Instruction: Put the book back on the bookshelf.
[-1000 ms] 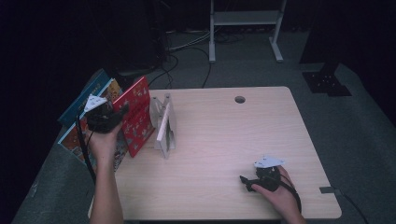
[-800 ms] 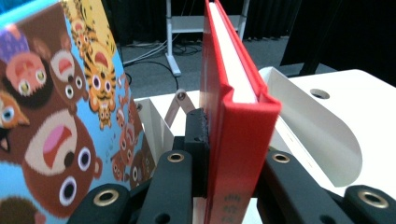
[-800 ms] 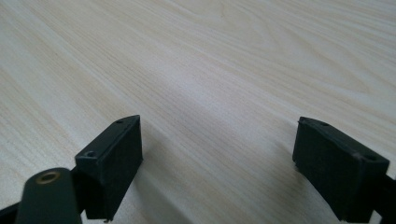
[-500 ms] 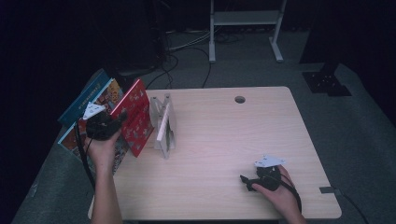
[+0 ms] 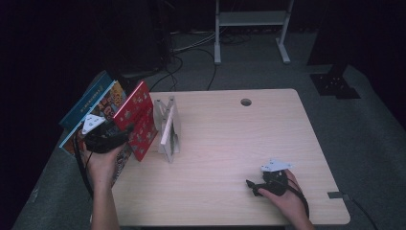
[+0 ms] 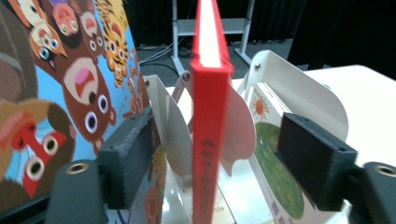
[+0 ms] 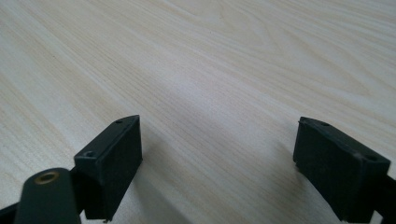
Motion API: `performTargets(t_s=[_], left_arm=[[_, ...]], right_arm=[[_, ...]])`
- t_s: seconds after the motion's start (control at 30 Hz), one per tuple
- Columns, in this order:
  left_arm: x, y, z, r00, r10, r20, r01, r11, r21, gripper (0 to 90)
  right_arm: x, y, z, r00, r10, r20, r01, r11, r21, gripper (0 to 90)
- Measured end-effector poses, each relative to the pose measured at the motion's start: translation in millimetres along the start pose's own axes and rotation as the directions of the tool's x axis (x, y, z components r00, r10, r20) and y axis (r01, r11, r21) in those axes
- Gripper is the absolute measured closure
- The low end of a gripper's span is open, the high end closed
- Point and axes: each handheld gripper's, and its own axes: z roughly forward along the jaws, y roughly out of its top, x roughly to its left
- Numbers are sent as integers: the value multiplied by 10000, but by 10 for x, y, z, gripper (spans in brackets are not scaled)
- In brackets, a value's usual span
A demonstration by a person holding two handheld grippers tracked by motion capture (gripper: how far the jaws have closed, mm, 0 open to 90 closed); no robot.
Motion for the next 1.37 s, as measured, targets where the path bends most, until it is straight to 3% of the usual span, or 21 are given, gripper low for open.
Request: performTargets(t_s=[0.27, 0.5, 0.63, 0.87, 1.37], left_arm=[[-87, -77, -106, 10000, -63, -49, 63, 10000, -1, 90], [-200, -128, -205, 9999, 125, -69, -122, 9988, 467, 9], [-264, -159, -301, 9999, 159, -46, -157, 9992, 374, 0], [-259, -188, -398, 10000, 41, -36, -41, 9999, 156, 0], [-250, -169, -484, 10000, -86, -5, 86, 9999, -133, 0]], right_arm=[[0, 0, 0, 10000, 2, -1, -2, 10000, 2, 146], [-2, 0, 0, 10000, -16, -1, 16, 10000, 8, 146], [-3, -1, -1, 10000, -37, 3, 37, 10000, 13, 146], [-4, 0, 0, 10000, -12, 18, 12, 10000, 25, 141], [-5, 1, 3, 10000, 38, 72, -38, 10000, 52, 127]])
